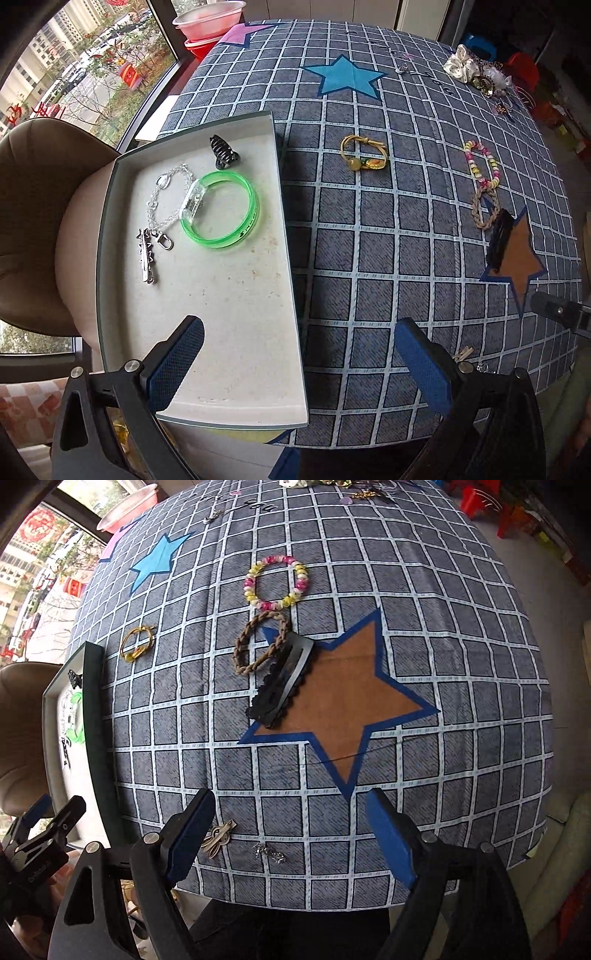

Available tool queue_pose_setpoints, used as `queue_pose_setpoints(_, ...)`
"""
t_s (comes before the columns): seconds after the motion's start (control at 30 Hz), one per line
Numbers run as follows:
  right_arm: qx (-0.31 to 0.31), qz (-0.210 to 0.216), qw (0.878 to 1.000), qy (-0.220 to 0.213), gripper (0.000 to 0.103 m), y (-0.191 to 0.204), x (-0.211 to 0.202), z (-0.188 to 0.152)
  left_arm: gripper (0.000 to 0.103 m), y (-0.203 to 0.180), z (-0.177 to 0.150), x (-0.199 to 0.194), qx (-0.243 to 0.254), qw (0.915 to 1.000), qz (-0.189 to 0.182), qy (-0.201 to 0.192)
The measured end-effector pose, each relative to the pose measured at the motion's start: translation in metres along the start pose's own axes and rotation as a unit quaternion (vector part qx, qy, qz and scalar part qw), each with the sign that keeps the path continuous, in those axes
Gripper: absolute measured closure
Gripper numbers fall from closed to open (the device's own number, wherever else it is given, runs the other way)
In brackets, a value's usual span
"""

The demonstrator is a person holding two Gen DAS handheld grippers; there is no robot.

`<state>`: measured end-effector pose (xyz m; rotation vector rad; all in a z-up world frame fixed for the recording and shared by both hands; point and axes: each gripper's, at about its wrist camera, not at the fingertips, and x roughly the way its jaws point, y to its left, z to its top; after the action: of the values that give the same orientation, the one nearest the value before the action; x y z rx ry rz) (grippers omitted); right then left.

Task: Organize jewelry
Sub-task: 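Withdraw both grippers from the box back over the table, then grasp the yellow sunflower hair tie with the left gripper while the right grasps the black scalloped clip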

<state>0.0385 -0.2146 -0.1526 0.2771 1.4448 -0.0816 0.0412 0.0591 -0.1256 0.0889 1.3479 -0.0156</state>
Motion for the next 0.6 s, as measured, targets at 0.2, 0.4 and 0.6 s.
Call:
queue_pose_setpoints(0.2,0.019,0.000,1.000,-0.003,0.018,-0.004,0.009,0.016,0.000,-0.017,0.029,0.005,0.007,0.9999,-0.004,-0.008)
queue_pose_setpoints(0.4,0.025,-0.003,1.000,0.002,0.018,0.000,0.022,0.031,0.000,-0.028,0.062,0.021,0.003,0.9999,-0.007,-0.014)
queue_pose_setpoints(0.6,0.043,-0.024,0.999,-0.002,0.018,-0.001,0.037,0.043,0.000,-0.040,0.092,0.040,0.005,0.9997,-0.013,-0.021)
